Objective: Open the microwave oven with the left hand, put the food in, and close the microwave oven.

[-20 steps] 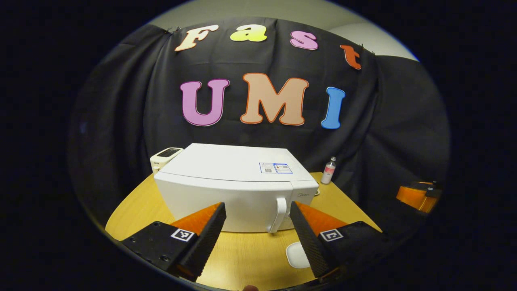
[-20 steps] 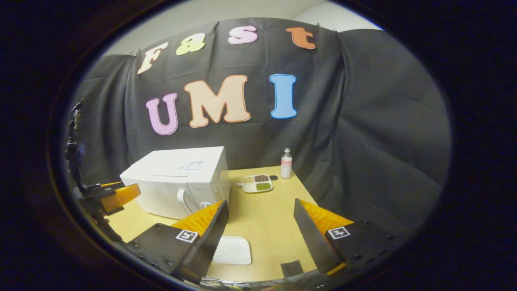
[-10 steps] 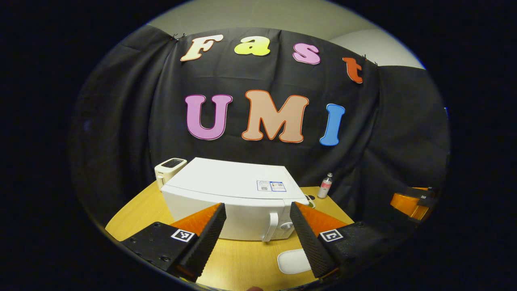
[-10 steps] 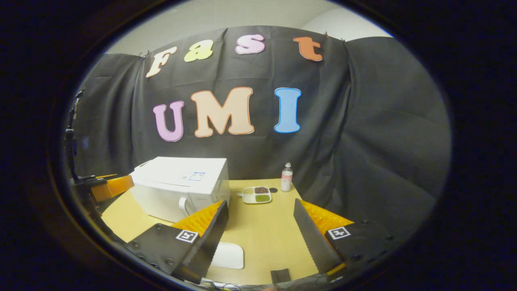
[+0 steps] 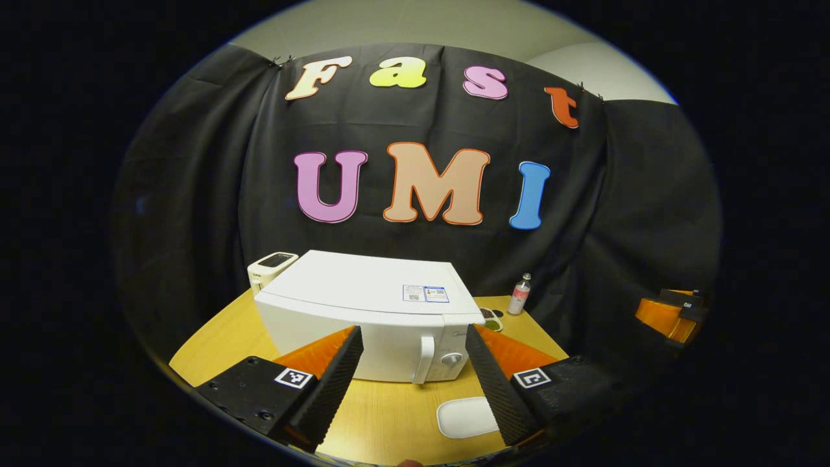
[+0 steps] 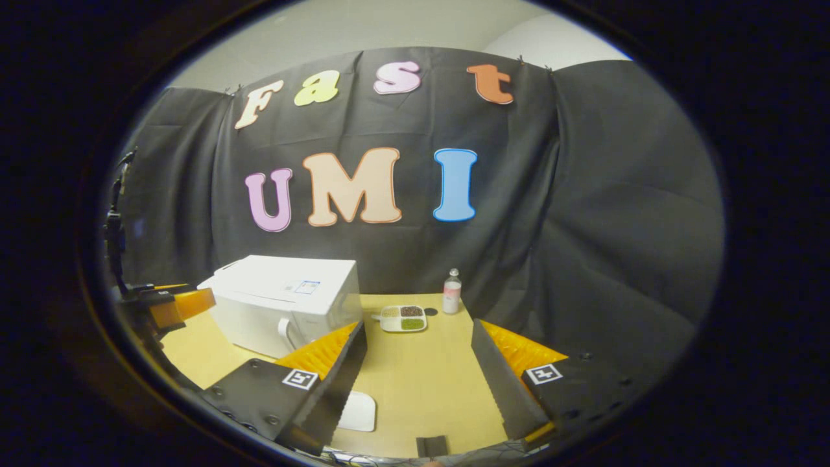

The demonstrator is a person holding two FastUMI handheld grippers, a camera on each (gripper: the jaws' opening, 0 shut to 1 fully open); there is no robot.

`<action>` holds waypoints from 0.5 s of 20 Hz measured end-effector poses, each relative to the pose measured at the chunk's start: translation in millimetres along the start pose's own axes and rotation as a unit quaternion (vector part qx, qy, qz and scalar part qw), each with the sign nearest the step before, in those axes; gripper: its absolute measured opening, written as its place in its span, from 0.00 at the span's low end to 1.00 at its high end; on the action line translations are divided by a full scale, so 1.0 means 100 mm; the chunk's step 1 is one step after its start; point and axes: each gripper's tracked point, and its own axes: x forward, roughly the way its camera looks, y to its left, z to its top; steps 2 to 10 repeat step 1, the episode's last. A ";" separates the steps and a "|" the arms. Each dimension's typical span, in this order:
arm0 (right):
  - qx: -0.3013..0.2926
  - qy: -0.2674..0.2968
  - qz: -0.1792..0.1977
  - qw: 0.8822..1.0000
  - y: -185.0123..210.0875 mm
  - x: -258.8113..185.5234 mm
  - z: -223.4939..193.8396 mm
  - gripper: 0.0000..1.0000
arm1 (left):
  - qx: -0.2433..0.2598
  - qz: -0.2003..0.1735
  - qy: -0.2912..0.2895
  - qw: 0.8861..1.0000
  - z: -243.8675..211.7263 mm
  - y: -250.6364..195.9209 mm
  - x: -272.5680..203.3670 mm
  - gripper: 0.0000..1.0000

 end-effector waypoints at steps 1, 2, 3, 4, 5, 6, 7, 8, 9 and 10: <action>-0.001 0.000 0.000 1.000 -0.03 0.01 -0.01 0.92 | 0.000 0.000 0.001 1.000 -0.01 -0.04 -0.01 0.97; -0.001 0.000 0.000 1.000 -0.03 0.01 -0.01 0.92 | 0.000 0.000 0.001 1.000 -0.01 -0.04 -0.01 0.97; -0.001 0.000 0.000 1.000 -0.03 0.01 -0.01 0.92 | 0.000 0.000 0.001 1.000 -0.01 -0.04 -0.01 0.97; -0.001 0.000 0.000 1.000 -0.03 0.01 -0.01 0.92 | 0.000 0.000 0.001 1.000 -0.01 -0.04 -0.01 0.97; -0.001 0.000 0.000 1.000 -0.03 0.01 -0.01 0.92 | 0.000 0.000 0.001 1.000 -0.01 -0.04 -0.01 0.97; -0.001 0.000 0.000 1.000 -0.03 0.01 -0.01 0.92 | 0.000 0.000 0.001 1.000 -0.01 -0.04 -0.01 0.97; -0.001 0.000 0.000 1.000 -0.03 0.01 -0.01 0.92 | 0.000 0.000 0.001 1.000 -0.01 -0.04 -0.01 0.97; -0.001 0.000 0.000 1.000 -0.03 0.01 -0.01 0.92 | 0.000 0.000 0.001 1.000 -0.01 -0.04 -0.01 0.97; -0.001 0.000 0.000 1.000 -0.03 0.01 -0.01 0.92 | 0.000 0.000 0.001 1.000 -0.01 -0.04 -0.01 0.97; -0.001 0.000 0.000 1.000 -0.03 0.01 -0.01 0.92 | 0.000 0.000 0.001 1.000 -0.01 -0.04 -0.01 0.97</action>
